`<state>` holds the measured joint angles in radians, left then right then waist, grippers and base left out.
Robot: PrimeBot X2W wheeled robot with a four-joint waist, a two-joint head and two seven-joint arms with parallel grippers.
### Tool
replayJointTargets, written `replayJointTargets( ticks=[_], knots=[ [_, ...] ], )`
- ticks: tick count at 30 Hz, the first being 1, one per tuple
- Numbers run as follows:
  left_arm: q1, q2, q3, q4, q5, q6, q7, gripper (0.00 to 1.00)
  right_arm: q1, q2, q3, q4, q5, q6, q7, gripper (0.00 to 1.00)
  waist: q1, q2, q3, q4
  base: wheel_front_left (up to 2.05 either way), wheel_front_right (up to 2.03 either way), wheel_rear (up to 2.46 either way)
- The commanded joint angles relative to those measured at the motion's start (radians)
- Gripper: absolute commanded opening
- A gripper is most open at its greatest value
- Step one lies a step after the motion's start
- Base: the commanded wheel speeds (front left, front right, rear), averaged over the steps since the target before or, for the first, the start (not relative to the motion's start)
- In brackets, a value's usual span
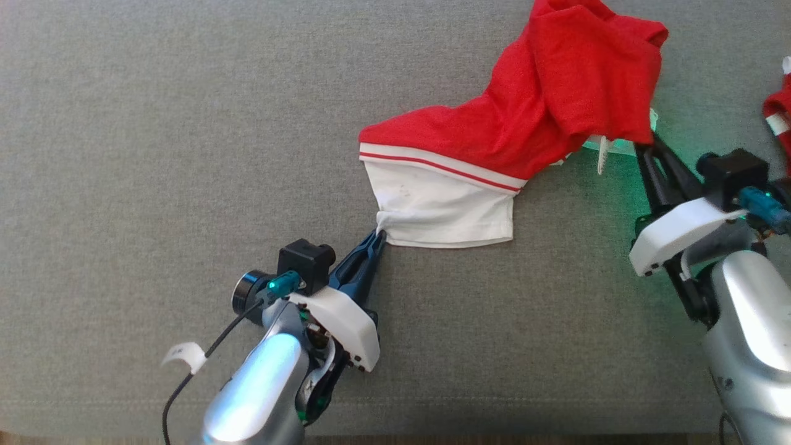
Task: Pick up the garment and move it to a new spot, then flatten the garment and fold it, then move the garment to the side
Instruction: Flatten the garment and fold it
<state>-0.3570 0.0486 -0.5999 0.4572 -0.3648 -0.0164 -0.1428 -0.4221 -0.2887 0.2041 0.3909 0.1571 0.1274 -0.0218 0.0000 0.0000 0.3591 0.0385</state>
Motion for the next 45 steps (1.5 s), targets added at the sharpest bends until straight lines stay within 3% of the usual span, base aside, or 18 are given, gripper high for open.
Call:
replayJointTargets(
  ticks=[1,7,14,26,33,40,45],
  knots=[
    [-0.029,0.003,0.028,-0.020,-0.006,0.008,-0.010,0.00,-0.005,-0.004,0.001,-0.038,0.000,0.003,-0.013,0.00,0.0000,0.0000,-0.002,-0.003,0.00,0.00,0.00],
    [-0.027,0.011,0.035,-0.023,-0.008,0.024,-0.024,0.00,0.021,0.000,-0.050,-0.111,0.007,0.003,-0.017,0.00,0.0000,0.0000,-0.018,-0.017,0.00,0.00,0.00],
    [-0.029,0.059,0.100,-0.110,-0.006,0.068,-0.086,0.00,0.044,-0.002,-0.144,-0.239,0.016,0.003,-0.003,0.00,0.0000,0.0000,-0.066,-0.034,0.00,0.00,0.00],
    [-0.099,0.196,0.226,-0.517,0.054,0.128,-0.102,0.00,0.080,-0.022,-0.269,-0.539,0.041,0.003,0.138,0.00,0.0000,0.0000,-0.177,-0.034,0.00,0.00,0.00],
    [-0.210,0.276,0.295,-0.753,0.087,0.152,-0.004,0.00,0.069,-0.057,-0.331,-0.714,0.061,0.003,0.248,0.00,0.0000,0.0000,-0.236,-0.034,0.00,0.00,0.00],
    [-0.287,0.310,0.327,-0.813,0.062,0.146,0.098,0.00,0.034,-0.083,-0.362,-0.756,0.113,0.003,0.309,0.00,0.0000,0.0000,-0.244,-0.044,0.00,0.00,0.00],
    [-0.369,0.303,0.335,-0.750,0.023,0.122,0.119,0.00,-0.047,-0.101,-0.356,-0.693,0.176,0.003,0.312,0.00,0.0000,0.0000,-0.194,-0.045,0.00,0.00,0.00]
  ],
)
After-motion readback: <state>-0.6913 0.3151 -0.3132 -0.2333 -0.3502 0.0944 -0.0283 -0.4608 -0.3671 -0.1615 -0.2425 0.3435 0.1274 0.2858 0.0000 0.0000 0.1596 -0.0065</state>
